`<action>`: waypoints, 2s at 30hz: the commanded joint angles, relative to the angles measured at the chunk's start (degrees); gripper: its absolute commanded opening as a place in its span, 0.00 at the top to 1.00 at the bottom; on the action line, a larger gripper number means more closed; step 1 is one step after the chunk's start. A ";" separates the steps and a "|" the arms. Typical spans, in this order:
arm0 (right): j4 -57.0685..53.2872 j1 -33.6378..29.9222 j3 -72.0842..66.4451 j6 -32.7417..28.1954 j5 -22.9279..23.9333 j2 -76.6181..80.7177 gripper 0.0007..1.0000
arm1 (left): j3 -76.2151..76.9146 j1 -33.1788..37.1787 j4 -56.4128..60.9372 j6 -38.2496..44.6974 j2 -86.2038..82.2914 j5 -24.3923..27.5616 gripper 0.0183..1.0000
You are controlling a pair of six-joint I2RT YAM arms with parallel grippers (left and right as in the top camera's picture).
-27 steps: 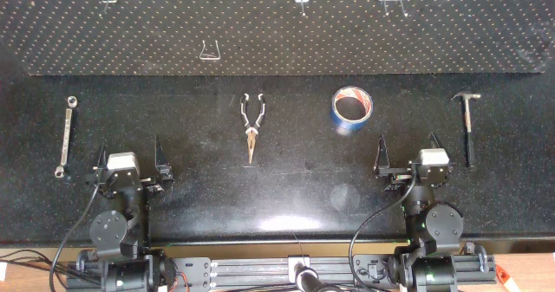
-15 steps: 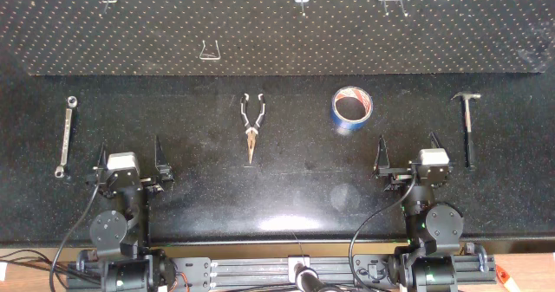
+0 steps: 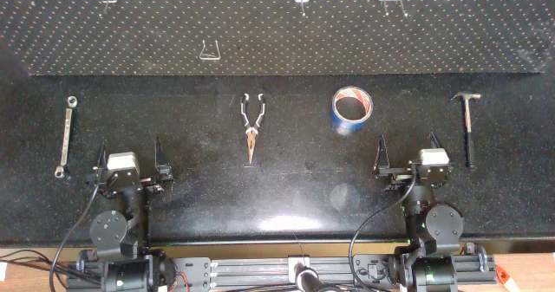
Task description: Place Tools Onto Pegboard
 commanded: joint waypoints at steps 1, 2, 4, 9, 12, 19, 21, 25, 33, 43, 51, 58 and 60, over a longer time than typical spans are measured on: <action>-0.15 0.31 -0.26 -0.17 -0.09 -0.35 0.02 | -0.13 0.20 -0.22 -0.37 -0.81 -1.27 0.00; -0.15 0.31 -0.26 -0.17 -0.09 -0.35 0.02 | -0.13 0.20 -0.22 -0.37 -0.81 -1.27 0.01; -0.15 0.31 -0.26 -0.17 -0.09 -0.35 0.02 | -0.13 0.20 -0.22 -0.37 -0.81 -1.27 0.01; -0.15 0.31 -0.26 -0.17 -0.09 -0.35 0.02 | -0.13 0.20 -0.22 -0.37 -0.81 -1.27 0.00; -0.15 0.31 -0.26 -0.17 -0.09 -0.35 0.02 | -0.13 0.20 -0.22 -0.37 -0.81 -1.27 0.01; -0.15 0.31 -0.26 -0.17 -0.09 -0.35 0.02 | -0.13 0.20 -0.22 -0.37 -0.81 -1.27 0.00; -0.15 0.31 -0.26 -0.17 -0.09 -0.35 0.02 | -0.13 0.20 -0.22 -0.37 -0.79 -1.27 0.00; -0.15 0.31 -0.26 -0.17 -0.09 -0.35 0.02 | -0.13 0.20 -0.22 -0.37 -0.81 -1.27 0.00; -0.15 0.31 -0.26 -0.17 -0.09 -0.35 0.02 | 1.46 0.22 0.39 -0.39 -0.79 -0.52 0.01; -0.15 0.31 -0.26 -0.17 -0.09 -0.35 0.02 | 42.53 0.31 -22.88 0.33 35.45 -2.86 0.01; -0.15 0.31 -0.26 -0.17 -0.11 -0.35 0.02 | 60.48 12.76 -53.90 11.10 50.12 -10.08 0.01; -0.15 0.31 -0.26 -0.17 -0.09 -0.35 0.02 | 60.48 35.93 -59.91 28.98 54.69 2.36 0.01; -0.15 0.31 -0.26 -0.17 -0.09 -0.35 0.02 | 60.48 40.04 -60.22 29.27 58.82 5.03 0.01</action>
